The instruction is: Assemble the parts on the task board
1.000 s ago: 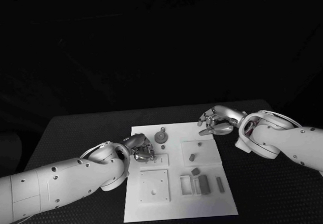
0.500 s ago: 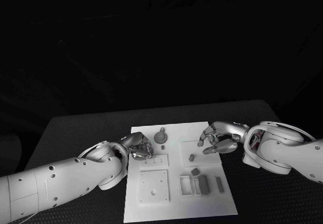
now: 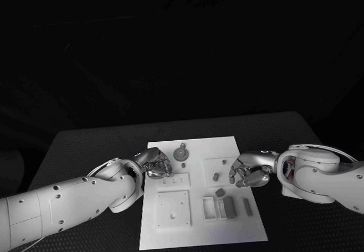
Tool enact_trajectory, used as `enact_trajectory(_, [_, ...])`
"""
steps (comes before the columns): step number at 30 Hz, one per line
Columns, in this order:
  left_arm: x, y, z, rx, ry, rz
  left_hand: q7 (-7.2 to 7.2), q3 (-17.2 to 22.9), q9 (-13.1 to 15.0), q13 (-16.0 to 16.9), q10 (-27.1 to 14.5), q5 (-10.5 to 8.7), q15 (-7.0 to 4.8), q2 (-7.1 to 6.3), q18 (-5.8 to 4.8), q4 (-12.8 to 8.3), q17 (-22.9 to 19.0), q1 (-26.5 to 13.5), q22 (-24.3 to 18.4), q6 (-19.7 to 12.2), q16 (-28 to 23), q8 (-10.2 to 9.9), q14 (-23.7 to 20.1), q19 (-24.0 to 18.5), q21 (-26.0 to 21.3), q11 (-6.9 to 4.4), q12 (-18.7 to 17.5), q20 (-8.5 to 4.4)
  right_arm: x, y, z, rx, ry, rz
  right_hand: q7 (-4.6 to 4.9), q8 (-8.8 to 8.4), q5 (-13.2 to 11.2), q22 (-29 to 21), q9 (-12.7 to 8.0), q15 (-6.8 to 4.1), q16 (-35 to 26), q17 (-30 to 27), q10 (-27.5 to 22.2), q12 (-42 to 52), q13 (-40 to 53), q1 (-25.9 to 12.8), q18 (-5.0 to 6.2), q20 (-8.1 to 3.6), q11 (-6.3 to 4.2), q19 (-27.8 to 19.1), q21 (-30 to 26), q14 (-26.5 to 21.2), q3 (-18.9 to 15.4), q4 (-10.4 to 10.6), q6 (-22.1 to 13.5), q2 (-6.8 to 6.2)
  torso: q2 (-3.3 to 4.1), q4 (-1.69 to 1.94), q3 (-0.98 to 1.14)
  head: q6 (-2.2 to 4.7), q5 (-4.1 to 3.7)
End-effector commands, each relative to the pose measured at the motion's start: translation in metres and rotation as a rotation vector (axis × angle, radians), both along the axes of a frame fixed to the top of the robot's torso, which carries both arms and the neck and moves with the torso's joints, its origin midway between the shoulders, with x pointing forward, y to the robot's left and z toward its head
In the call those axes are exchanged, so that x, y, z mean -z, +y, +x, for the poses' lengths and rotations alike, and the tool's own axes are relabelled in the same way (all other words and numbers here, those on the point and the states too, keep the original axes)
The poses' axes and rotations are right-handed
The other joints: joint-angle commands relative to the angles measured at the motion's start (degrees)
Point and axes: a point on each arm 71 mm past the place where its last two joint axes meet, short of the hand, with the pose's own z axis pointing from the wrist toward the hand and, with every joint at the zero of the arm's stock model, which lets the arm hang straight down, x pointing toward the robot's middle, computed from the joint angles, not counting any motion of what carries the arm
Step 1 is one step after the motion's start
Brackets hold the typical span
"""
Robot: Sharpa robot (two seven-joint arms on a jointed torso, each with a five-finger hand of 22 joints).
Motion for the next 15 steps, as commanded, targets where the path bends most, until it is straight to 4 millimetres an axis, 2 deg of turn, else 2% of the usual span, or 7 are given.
enact_trajectory(1, [-0.002,-0.002,-0.001,0.011,-0.005,-0.025,-0.04,0.04,0.00,-0.08,-0.33,-0.17,0.35,0.02,0.77,-0.41,-0.05,0.57,-0.08,-0.39,-0.29,0.28,-0.12,0.11,-0.36,-0.08,-0.24,0.45,0.009,0.002,-0.005,-0.047,0.038,-0.125,0.27,-0.59,-0.01,1.44,-0.50,0.55,0.55,-0.19,-0.05,0.40,0.38,-0.32,0.32,0.08,0.57,-0.50,0.49,-0.24,0.58,-0.02,-1.04,0.79,0.05,0.09,-0.02,-0.06,-0.03])
enact_trajectory(4, [-0.002,-0.002,-0.001,0.010,-0.004,-0.026,-0.01,-0.03,-0.02,-0.11,-0.35,-0.18,0.38,0.04,0.76,-0.39,-0.07,0.53,-0.09,-0.42,-0.32,0.28,-0.15,0.09,-0.40,-0.05,-0.28,0.49,0.012,0.006,-0.005,-0.057,0.030,-0.141,0.15,-1.48,0.02,1.43,-1.19,0.54,1.23,-0.45,-0.07,0.48,0.89,-0.92,0.32,0.12,0.47,-0.76,1.09,-0.51,1.38,-0.02,-2.43,1.65,0.06,0.11,-0.02,-0.09,-0.06])
enact_trajectory(7, [-0.002,-0.002,-0.001,0.013,-0.002,-0.027,-0.01,-0.07,-0.02,-0.13,-0.37,-0.18,0.40,0.04,0.76,-0.39,-0.08,0.52,-0.10,-0.44,-0.33,0.28,-0.17,0.07,-0.44,-0.04,-0.31,0.51,0.013,0.010,-0.003,-0.064,0.008,-0.150,-0.31,-2.22,0.07,1.37,-1.98,0.17,2.14,-1.03,0.03,0.42,1.59,-2.06,0.32,0.31,0.03,-0.90,1.75,-0.89,5.38,0.19,-3.59,1.60,0.05,0.12,-0.03,-0.12,-0.07])
enact_trajectory(9, [-0.002,-0.003,-0.001,0.014,-0.001,-0.029,0.00,-0.08,-0.02,-0.13,-0.37,-0.18,0.41,0.03,0.76,-0.39,-0.08,0.52,-0.10,-0.44,-0.34,0.27,-0.18,0.07,-0.45,-0.03,-0.32,0.52,0.013,0.013,-0.001,-0.063,-0.016,-0.146,-0.53,-2.37,0.04,1.38,-2.18,0.02,2.51,-1.31,0.06,0.38,1.88,-2.74,0.32,0.25,-0.16,-0.98,2.10,-1.03,6.33,0.10,-3.98,1.86,0.03,0.18,-0.04,-0.13,-0.07])
enact_trajectory(15, [-0.002,-0.003,-0.002,0.016,0.003,-0.030,0.03,-0.15,-0.04,-0.16,-0.39,-0.18,0.44,0.02,0.76,-0.37,-0.10,0.48,-0.11,-0.50,-0.37,0.26,-0.21,0.06,-0.50,-0.01,-0.37,0.55,0.015,0.019,0.003,-0.078,-0.068,-0.153,-0.85,-2.45,-0.01,1.36,-2.35,-0.26,3.00,-1.67,0.13,0.32,2.25,-3.42,0.32,0.13,-0.46,-1.07,2.56,-1.19,7.21,0.02,-4.37,1.84,0.04,0.21,-0.06,-0.23,0.06])
